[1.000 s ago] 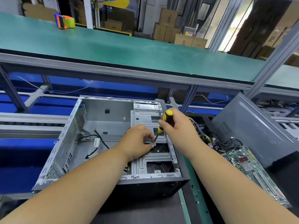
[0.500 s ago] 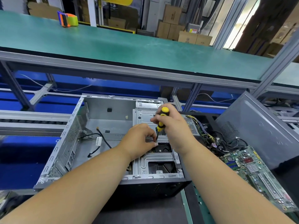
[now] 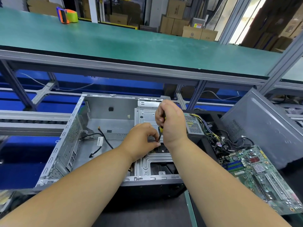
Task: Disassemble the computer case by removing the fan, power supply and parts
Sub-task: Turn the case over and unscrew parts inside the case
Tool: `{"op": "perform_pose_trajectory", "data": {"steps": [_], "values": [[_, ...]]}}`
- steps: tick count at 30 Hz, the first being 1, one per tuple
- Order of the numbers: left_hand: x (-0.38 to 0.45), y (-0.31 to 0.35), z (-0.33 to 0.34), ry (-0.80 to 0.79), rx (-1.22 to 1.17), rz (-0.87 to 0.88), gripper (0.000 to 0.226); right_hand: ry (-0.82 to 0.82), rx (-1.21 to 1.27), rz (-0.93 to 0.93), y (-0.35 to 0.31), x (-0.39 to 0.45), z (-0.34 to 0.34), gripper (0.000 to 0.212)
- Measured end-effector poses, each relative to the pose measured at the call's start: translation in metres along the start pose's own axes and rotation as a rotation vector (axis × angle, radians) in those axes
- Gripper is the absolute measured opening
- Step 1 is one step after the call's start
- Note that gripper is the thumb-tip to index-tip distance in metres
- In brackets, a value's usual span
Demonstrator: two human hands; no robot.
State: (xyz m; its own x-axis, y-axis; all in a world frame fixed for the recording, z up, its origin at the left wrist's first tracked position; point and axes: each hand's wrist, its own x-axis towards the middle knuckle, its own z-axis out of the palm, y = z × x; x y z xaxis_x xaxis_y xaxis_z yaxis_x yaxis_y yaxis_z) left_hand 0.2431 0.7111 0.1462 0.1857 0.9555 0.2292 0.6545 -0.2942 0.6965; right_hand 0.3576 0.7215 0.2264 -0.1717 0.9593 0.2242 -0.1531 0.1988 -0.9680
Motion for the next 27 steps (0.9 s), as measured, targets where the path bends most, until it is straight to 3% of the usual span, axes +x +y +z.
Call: {"op": "perform_pose_trajectory", "data": {"steps": [7,16,21,27], "values": [[-0.002,0.001,-0.002,0.010,0.008,0.010,0.020,-0.127,0.101,0.088,-0.001,0.011,-0.012,0.017],[-0.001,0.001,-0.002,0.000,-0.034,0.004,0.014,-0.045,0.170,0.111,0.003,0.003,-0.020,0.021],[-0.001,0.002,-0.002,0.008,-0.058,-0.003,0.027,-0.071,0.165,0.138,0.005,0.000,-0.013,0.036],[-0.001,0.004,-0.003,-0.002,-0.048,-0.018,0.022,-0.066,0.278,0.128,0.008,0.007,-0.013,0.039]]}}
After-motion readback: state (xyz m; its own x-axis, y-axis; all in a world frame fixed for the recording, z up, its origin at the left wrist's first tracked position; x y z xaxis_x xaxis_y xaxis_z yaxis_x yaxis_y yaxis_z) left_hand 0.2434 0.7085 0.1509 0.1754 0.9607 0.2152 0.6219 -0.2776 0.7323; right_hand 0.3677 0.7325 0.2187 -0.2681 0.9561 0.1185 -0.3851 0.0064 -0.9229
